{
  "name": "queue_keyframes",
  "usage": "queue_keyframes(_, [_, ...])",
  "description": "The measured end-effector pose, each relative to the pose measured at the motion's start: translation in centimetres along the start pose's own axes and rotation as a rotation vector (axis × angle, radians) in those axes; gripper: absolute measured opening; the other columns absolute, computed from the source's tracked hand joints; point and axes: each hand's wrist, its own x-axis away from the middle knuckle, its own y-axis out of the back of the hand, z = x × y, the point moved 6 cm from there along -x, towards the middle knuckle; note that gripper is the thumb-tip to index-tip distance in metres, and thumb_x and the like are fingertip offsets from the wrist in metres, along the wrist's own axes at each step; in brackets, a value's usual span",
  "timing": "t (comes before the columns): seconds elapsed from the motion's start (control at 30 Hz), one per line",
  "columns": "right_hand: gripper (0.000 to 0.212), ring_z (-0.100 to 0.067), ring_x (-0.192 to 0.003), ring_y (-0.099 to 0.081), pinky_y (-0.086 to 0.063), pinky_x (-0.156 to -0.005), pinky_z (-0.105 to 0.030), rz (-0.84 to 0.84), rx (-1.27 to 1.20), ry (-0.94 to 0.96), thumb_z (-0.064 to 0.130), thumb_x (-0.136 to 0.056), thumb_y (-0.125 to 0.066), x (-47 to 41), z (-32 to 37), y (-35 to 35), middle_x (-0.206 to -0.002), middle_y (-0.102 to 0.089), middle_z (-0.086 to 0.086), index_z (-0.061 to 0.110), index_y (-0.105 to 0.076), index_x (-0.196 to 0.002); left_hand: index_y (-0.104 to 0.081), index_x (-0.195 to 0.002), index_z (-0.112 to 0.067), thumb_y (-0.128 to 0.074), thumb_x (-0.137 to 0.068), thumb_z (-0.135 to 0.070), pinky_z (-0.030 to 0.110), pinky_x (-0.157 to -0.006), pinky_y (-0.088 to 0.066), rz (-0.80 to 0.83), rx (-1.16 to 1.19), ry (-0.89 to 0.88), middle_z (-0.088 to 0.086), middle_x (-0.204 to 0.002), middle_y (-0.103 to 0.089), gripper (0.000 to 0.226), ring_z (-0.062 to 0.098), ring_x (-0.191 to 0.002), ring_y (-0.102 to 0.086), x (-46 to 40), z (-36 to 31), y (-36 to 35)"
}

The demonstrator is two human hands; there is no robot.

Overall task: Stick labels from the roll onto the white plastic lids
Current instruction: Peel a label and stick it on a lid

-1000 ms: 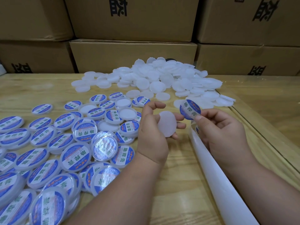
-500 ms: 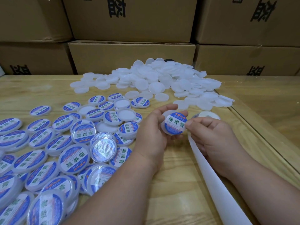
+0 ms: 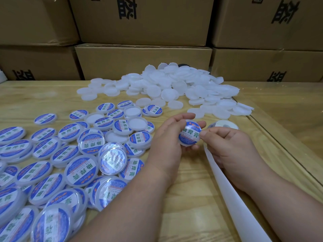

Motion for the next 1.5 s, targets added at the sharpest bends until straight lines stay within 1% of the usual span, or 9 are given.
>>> queue_keyframes(0.1, [0.021,-0.007,-0.036,-0.024,-0.023,-0.036,-0.016,0.004,0.001,0.001,0.018,-0.094,-0.067,0.0,0.1,0.0,-0.045,-0.034,0.009,0.017,-0.079,-0.078,-0.068,-0.104,-0.017,-0.046,-0.106,-0.02,0.027,-0.055,-0.052,-0.027,-0.046,-0.005,0.012,-0.101,-0.078,0.022,0.021,-0.082,-0.073,0.0,0.1,0.1])
queue_keyframes(0.43, [0.022,-0.008,-0.039,-0.023,-0.024,-0.036,-0.017,0.004,-0.011,-0.013,0.018,-0.095,-0.064,0.2,0.3,-0.1,-0.047,-0.03,0.008,0.017,-0.081,-0.08,-0.063,-0.112,-0.026,-0.054,-0.103,-0.014,0.022,-0.057,-0.054,-0.05,-0.199,-0.053,-0.004,-0.101,-0.079,0.017,0.013,-0.09,-0.075,0.0,0.3,0.2])
queue_keyframes(0.7, [0.025,-0.01,-0.044,-0.028,-0.026,-0.041,-0.019,0.103,0.016,-0.014,0.008,-0.098,-0.057,0.2,0.3,-0.8,-0.05,-0.035,0.002,0.019,-0.078,-0.107,-0.061,-0.115,-0.029,-0.06,-0.099,-0.007,0.019,-0.065,-0.054,-0.113,-0.21,-0.117,-0.009,-0.104,-0.078,0.028,0.009,-0.097,-0.073,-0.4,0.2,1.1])
queue_keyframes(0.87, [0.04,-0.013,-0.048,-0.033,-0.031,-0.045,-0.018,0.216,0.124,0.051,0.002,-0.098,-0.057,0.8,0.6,-1.7,-0.053,-0.038,-0.005,0.029,-0.069,-0.124,-0.063,-0.113,-0.028,-0.068,-0.092,-0.004,0.017,-0.061,-0.05,-0.198,-0.16,-0.092,-0.01,-0.1,-0.078,0.031,0.003,-0.071,-0.065,-0.6,0.2,1.9])
queue_keyframes(1.07, [0.04,-0.014,-0.046,-0.031,-0.032,-0.045,-0.019,0.139,0.103,0.111,-0.004,-0.096,-0.056,0.9,0.7,-1.5,-0.053,-0.034,-0.008,0.026,-0.071,-0.119,-0.072,-0.102,-0.027,-0.079,-0.087,-0.023,0.022,-0.059,-0.049,-0.284,-0.167,-0.084,-0.009,-0.09,-0.078,0.017,0.007,-0.067,-0.065,-0.5,0.2,2.3])
queue_keyframes(1.13, [0.034,-0.013,-0.045,-0.028,-0.03,-0.044,-0.018,0.096,0.083,0.12,-0.004,-0.096,-0.058,0.8,0.6,-1.0,-0.052,-0.031,-0.007,0.023,-0.074,-0.109,-0.071,-0.101,-0.024,-0.067,-0.095,-0.039,0.022,-0.05,-0.048,-0.316,-0.112,-0.071,-0.002,-0.087,-0.079,0.017,0.012,-0.073,-0.074,-0.3,-0.2,2.2])
queue_keyframes(1.2, [0.025,-0.012,-0.045,-0.028,-0.029,-0.043,-0.017,0.057,0.063,0.119,0.0,-0.095,-0.062,0.6,0.5,-0.7,-0.051,-0.032,-0.001,0.021,-0.075,-0.103,-0.069,-0.102,-0.024,-0.046,-0.102,-0.055,0.021,-0.04,-0.043,-0.344,-0.06,-0.038,0.005,-0.081,-0.079,0.039,0.016,-0.061,-0.073,-0.2,-0.3,2.4])
queue_keyframes(1.3, [0.017,-0.012,-0.045,-0.027,-0.029,-0.043,-0.017,0.035,0.055,0.131,0.017,-0.084,-0.065,0.6,0.5,-0.6,-0.05,-0.032,0.003,0.021,-0.075,-0.097,-0.064,-0.094,-0.027,-0.035,-0.1,-0.067,0.021,-0.036,-0.034,-0.416,-0.031,0.005,0.001,-0.058,-0.065,0.05,0.013,-0.038,-0.047,0.0,-0.3,2.8])
queue_keyframes(1.5, [0.021,-0.011,-0.045,-0.026,-0.028,-0.042,-0.017,0.017,0.088,0.132,0.003,-0.096,-0.06,0.6,0.4,-0.3,-0.05,-0.031,0.003,0.018,-0.074,-0.095,-0.058,-0.092,-0.02,-0.046,-0.106,-0.042,0.023,-0.046,-0.043,-0.525,0.095,-0.082,-0.005,-0.062,-0.063,0.028,0.009,-0.049,-0.047,0.0,-0.5,3.5])
